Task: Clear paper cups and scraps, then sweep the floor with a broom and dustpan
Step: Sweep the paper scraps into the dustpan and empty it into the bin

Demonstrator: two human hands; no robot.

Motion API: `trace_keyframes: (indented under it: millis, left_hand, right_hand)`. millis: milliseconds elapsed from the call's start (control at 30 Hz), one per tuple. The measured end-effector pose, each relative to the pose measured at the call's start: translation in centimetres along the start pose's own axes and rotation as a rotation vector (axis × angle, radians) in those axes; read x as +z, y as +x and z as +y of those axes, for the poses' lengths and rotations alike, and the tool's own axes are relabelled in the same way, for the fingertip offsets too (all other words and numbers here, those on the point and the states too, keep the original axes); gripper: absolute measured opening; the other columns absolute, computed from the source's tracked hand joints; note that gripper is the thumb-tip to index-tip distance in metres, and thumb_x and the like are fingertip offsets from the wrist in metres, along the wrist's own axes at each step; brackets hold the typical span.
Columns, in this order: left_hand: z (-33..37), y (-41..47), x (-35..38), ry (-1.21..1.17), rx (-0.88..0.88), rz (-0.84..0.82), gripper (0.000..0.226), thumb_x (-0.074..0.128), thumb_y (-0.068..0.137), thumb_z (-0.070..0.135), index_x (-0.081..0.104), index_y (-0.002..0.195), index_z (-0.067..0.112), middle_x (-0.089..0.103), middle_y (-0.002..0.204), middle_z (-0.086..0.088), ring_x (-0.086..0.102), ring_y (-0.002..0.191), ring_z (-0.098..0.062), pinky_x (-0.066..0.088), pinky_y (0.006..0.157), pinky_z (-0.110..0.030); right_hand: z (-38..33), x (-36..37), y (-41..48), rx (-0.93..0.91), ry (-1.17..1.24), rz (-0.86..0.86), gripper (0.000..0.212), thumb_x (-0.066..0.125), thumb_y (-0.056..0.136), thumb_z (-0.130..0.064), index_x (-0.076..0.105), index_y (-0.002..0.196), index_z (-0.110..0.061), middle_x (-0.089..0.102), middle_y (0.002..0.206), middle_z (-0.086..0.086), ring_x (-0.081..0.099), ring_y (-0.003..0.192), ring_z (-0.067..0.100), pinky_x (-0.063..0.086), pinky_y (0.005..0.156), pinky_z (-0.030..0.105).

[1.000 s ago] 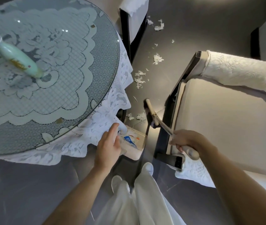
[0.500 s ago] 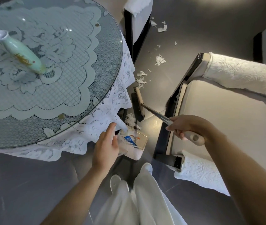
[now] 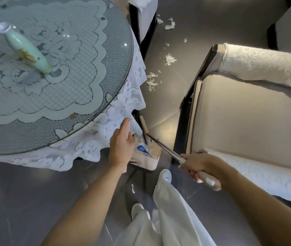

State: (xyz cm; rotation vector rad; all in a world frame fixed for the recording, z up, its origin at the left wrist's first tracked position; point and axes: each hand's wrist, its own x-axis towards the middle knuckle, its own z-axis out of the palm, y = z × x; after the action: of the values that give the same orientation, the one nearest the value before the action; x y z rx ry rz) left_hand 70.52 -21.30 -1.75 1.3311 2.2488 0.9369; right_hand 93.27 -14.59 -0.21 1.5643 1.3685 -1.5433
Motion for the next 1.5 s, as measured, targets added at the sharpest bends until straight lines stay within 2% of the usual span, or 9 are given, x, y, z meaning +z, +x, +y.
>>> trace_keyframes:
  millis: [100, 233, 433, 700, 800, 933, 1133, 1367, 1500]
  left_hand:
    - [-0.6, -1.2, -0.7, -0.009, 0.018, -0.007, 0.039, 0.051, 0.09, -0.007, 0.05, 0.123, 0.014, 0.061, 0.094, -0.008, 0.055, 0.087, -0.029, 0.039, 0.069, -0.033]
    - [-2.0, -4.7, -2.5, -0.064, 0.055, -0.028, 0.043, 0.049, 0.091, -0.006, 0.047, 0.125, 0.02, 0.064, 0.113, -0.015, 0.057, 0.105, -0.034, 0.044, 0.078, -0.036]
    - [-3.0, -8.7, -4.9, -0.038, 0.045, -0.01, 0.038, 0.051, 0.09, -0.005, 0.049, 0.122, 0.016, 0.064, 0.101, -0.012, 0.058, 0.094, -0.031, 0.038, 0.07, -0.027]
    - [-2.7, -9.9, -4.9, -0.006, -0.041, 0.002, 0.038, 0.051, 0.093, -0.002, 0.051, 0.129, 0.011, 0.065, 0.112, -0.014, 0.058, 0.105, -0.036, 0.047, 0.082, -0.043]
    - [-2.6, -9.1, -3.9, -0.044, -0.07, 0.008, 0.041, 0.049, 0.093, -0.005, 0.051, 0.129, 0.013, 0.062, 0.121, -0.016, 0.055, 0.117, -0.033, 0.046, 0.094, -0.044]
    - [-2.7, -7.6, -2.9, 0.006, -0.023, -0.011, 0.04, 0.048, 0.093, -0.001, 0.048, 0.125, 0.023, 0.063, 0.119, -0.009, 0.055, 0.116, -0.029, 0.045, 0.091, -0.04]
    - [-1.5, -8.2, -1.7, 0.004, 0.046, -0.008, 0.042, 0.051, 0.091, -0.003, 0.05, 0.126, 0.019, 0.064, 0.111, -0.018, 0.057, 0.106, -0.034, 0.047, 0.082, -0.039]
    - [-4.3, -17.0, -5.5, -0.012, 0.197, 0.043, 0.044, 0.058, 0.084, -0.011, 0.057, 0.124, 0.006, 0.067, 0.108, -0.015, 0.062, 0.099, -0.035, 0.043, 0.082, -0.027]
    - [-6.8, -22.2, -9.8, -0.082, 0.229, 0.086, 0.045, 0.057, 0.084, -0.011, 0.057, 0.125, 0.005, 0.066, 0.114, -0.016, 0.061, 0.104, -0.033, 0.036, 0.084, -0.015]
  right_hand:
    - [1.2, 1.7, -2.8, -0.038, 0.087, -0.019, 0.036, 0.057, 0.094, -0.023, 0.055, 0.127, -0.008, 0.057, 0.055, -0.001, 0.049, 0.039, 0.005, 0.043, 0.044, 0.018]
    - [2.3, 2.7, -6.8, -0.052, 0.017, -0.036, 0.049, 0.053, 0.093, -0.017, 0.04, 0.14, -0.021, 0.053, 0.045, -0.005, 0.044, 0.039, 0.007, 0.039, 0.037, 0.015]
    - [3.9, 4.8, -9.8, -0.045, 0.157, -0.008, 0.058, 0.054, 0.095, -0.013, 0.031, 0.146, -0.029, 0.049, 0.043, -0.001, 0.039, 0.035, 0.009, 0.037, 0.035, 0.017]
    - [3.6, 3.5, -7.6, -0.115, 0.095, 0.089, 0.055, 0.054, 0.097, -0.019, 0.032, 0.147, -0.016, 0.051, 0.048, -0.005, 0.044, 0.039, 0.007, 0.036, 0.032, 0.015]
    - [3.3, 4.2, -5.7, -0.128, -0.027, 0.097, 0.055, 0.054, 0.096, -0.022, 0.032, 0.147, -0.019, 0.055, 0.064, -0.002, 0.049, 0.053, 0.011, 0.048, 0.057, 0.025]
    - [3.3, 7.2, -3.7, -0.106, -0.163, 0.108, 0.042, 0.053, 0.096, -0.027, 0.044, 0.136, -0.016, 0.062, 0.095, 0.008, 0.062, 0.085, 0.023, 0.052, 0.092, 0.04]
    - [5.7, 10.1, -6.9, -0.086, 0.028, 0.01, 0.041, 0.054, 0.096, -0.02, 0.045, 0.136, -0.024, 0.054, 0.066, 0.001, 0.047, 0.047, 0.008, 0.044, 0.051, 0.023]
    - [8.0, 16.4, -12.8, -0.139, 0.072, 0.141, 0.019, 0.056, 0.096, -0.021, 0.053, 0.114, -0.018, 0.052, 0.057, 0.001, 0.043, 0.036, 0.008, 0.04, 0.039, 0.022]
    - [10.2, 23.1, -15.8, -0.167, 0.272, 0.152, 0.024, 0.053, 0.097, -0.014, 0.053, 0.093, -0.038, 0.043, 0.044, -0.001, 0.036, 0.035, 0.011, 0.034, 0.035, 0.02]
